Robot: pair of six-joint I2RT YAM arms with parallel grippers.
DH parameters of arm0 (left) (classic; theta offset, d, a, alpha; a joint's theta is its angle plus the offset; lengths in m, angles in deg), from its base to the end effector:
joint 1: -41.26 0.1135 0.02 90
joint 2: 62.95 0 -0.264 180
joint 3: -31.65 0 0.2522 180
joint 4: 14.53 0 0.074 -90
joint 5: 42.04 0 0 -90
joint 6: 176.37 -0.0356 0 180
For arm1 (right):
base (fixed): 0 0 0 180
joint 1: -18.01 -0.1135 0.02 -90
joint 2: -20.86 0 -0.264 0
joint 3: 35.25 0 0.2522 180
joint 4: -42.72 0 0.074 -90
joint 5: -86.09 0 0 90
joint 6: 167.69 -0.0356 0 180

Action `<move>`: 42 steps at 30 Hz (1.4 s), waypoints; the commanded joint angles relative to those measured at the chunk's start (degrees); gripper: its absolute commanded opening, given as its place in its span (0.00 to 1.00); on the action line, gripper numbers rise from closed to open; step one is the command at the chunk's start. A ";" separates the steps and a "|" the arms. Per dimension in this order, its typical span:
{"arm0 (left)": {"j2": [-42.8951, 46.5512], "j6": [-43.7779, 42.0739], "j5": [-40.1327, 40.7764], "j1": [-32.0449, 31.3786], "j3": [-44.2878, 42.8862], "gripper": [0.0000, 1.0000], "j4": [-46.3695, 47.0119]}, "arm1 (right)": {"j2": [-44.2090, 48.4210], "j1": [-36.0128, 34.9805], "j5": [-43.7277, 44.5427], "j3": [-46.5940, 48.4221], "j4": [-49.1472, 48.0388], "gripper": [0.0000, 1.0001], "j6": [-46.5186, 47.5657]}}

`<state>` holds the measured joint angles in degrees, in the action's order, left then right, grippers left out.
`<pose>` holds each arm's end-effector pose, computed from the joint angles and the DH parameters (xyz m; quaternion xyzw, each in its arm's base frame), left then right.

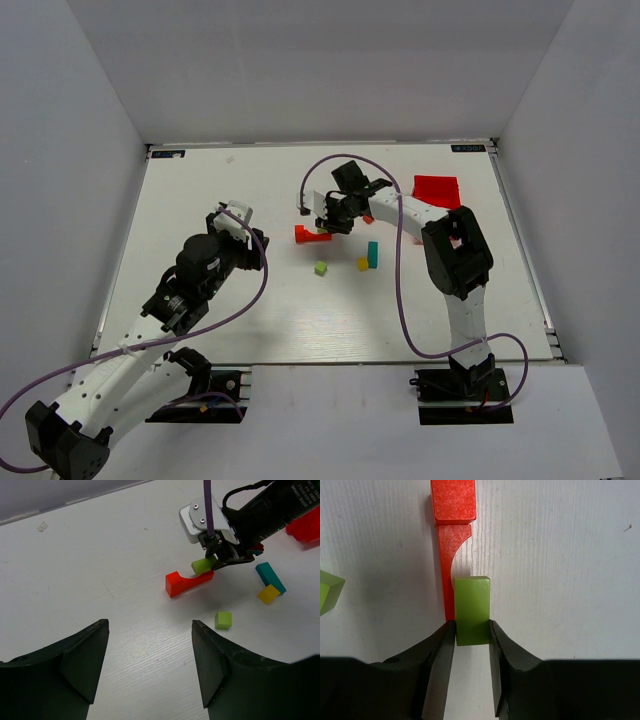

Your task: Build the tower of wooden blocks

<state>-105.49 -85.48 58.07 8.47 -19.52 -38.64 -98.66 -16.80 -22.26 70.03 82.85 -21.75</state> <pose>0.1546 -0.0922 0.3007 0.1666 0.7769 -0.1076 0.5975 0.3691 0.2703 0.1936 -0.7032 0.6255 0.0939 0.3247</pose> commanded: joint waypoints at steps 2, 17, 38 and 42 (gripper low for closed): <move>0.27 -0.27 0.53 0.19 -0.21 0.77 -0.37 | -0.27 -0.26 -1.16 -0.73 -1.23 0.38 0.22; 0.27 -0.27 0.53 0.19 -0.21 0.77 -0.37 | -0.62 -0.26 -1.52 -0.91 -0.79 0.42 0.48; 0.27 -0.27 0.53 0.19 -0.21 0.77 -0.37 | 0.96 -0.44 -1.34 -1.35 -2.46 0.45 -1.27; 0.27 -0.27 0.53 0.19 -0.21 0.77 -0.37 | 3.58 0.26 -0.81 -1.17 -4.04 0.45 -4.78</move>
<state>-105.51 -85.48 58.07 8.47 -19.52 -38.64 -98.64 -16.89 -22.45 69.47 81.43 -23.37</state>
